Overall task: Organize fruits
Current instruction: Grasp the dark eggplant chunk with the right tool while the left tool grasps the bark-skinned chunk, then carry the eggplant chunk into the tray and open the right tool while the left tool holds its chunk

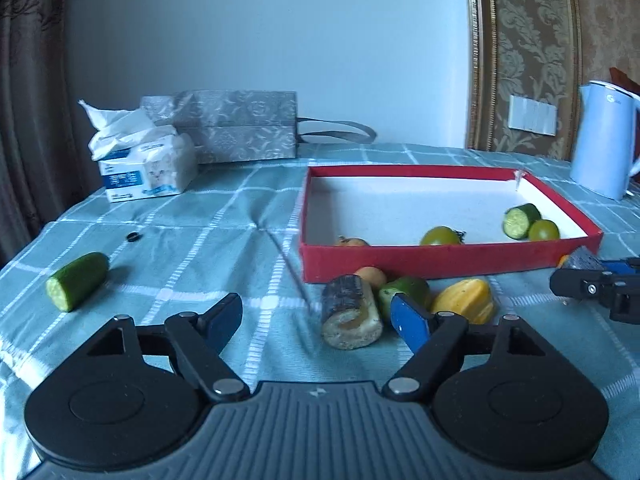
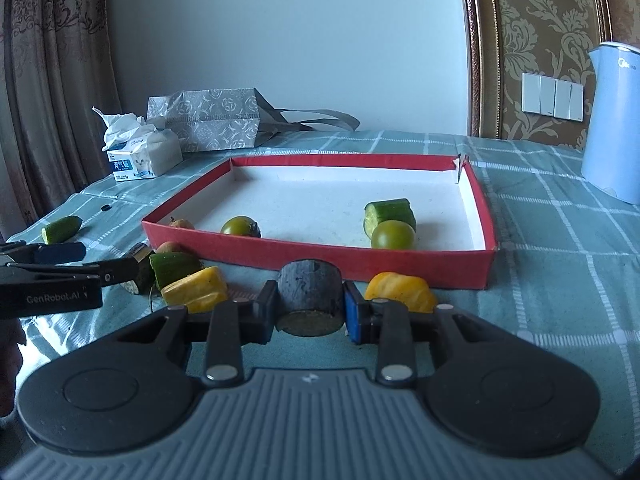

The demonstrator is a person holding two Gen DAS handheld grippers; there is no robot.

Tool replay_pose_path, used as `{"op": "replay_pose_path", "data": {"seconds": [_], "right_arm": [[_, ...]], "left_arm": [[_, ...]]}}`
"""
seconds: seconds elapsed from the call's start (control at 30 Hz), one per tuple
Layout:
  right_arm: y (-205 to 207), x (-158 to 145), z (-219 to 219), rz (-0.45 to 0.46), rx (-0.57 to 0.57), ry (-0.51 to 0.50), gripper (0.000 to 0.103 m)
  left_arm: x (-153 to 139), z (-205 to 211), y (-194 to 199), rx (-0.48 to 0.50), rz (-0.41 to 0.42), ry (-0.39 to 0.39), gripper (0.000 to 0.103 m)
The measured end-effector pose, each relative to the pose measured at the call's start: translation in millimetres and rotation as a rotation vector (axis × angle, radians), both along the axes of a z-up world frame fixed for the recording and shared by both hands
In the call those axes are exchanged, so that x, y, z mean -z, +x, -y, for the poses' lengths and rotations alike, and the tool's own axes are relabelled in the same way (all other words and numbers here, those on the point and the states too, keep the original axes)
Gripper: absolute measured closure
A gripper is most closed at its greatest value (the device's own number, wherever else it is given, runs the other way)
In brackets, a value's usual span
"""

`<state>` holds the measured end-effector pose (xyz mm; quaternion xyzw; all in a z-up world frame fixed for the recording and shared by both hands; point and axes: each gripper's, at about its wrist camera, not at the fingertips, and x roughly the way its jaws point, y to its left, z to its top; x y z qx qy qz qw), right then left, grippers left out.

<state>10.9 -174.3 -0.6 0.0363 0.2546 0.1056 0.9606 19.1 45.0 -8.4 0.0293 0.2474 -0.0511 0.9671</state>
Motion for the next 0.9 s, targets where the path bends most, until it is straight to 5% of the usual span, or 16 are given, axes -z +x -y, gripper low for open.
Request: {"op": "replay_pose_path", "data": {"seconds": [0.23,0.37,0.47,0.9], "right_arm": [[0,-2,5,0.009,0.008,0.021,0.071],[-1,-2,5,0.011,0.006,0.026,0.071],[-1,-2,6,0.011,0.008,0.031,0.071],[-2,-3,8,0.026,0.019,0.05,0.071]], "left_arm": [[4,11,17,0.029,-0.048,0.008,0.022],[8,13,20,0.034,-0.093,0.013,0.057],[9,8,20,0.034,-0.098,-0.011,0.069],[4,1,10,-0.054,-0.051,0.002,0.069]]}}
